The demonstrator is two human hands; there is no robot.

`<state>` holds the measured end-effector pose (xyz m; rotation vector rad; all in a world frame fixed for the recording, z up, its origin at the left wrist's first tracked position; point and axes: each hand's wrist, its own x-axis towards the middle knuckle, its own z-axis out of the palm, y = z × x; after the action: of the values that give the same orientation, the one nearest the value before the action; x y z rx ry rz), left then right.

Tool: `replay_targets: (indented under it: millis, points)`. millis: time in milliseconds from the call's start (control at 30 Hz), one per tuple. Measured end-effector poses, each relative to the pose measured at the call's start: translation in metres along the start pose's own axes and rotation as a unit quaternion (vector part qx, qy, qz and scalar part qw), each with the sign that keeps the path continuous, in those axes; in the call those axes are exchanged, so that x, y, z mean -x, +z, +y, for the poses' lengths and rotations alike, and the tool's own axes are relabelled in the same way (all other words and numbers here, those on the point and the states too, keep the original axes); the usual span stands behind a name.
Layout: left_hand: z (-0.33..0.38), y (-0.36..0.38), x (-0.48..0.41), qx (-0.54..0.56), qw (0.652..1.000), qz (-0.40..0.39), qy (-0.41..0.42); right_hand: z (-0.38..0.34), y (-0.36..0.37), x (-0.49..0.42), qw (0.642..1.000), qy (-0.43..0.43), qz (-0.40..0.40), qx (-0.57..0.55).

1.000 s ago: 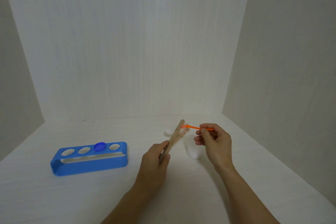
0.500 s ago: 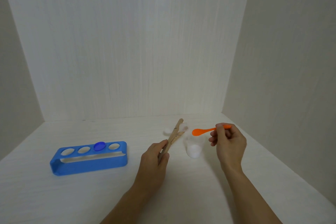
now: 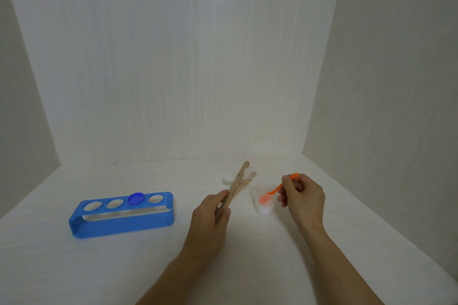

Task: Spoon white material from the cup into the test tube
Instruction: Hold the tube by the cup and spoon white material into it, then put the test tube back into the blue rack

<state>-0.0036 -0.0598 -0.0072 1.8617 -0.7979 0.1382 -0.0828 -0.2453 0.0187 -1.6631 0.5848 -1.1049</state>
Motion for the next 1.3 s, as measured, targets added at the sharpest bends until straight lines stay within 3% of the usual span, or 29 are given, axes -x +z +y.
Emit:
replay_targets:
  millis: [400, 700, 867, 1300]
  points:
    - [0.0, -0.005, 0.002, 0.002, 0.999, 0.002, -0.032, 0.007, 0.0, 0.0, 0.999, 0.011, -0.013, 0.028]
    - [0.007, -0.017, -0.001, -0.004, 0.993, 0.09, -0.082, 0.012, -0.001, 0.004, 0.997, -0.038, 0.047, 0.048]
    - [0.015, -0.029, -0.001, -0.05, 0.989, 0.129, -0.045, 0.015, 0.004, 0.009, 0.99, -0.132, 0.009, 0.049]
    - [0.019, -0.085, -0.012, -0.184, 0.975, 0.123, 0.007, 0.017, 0.015, 0.025, 0.962, -0.224, -0.121, 0.096]
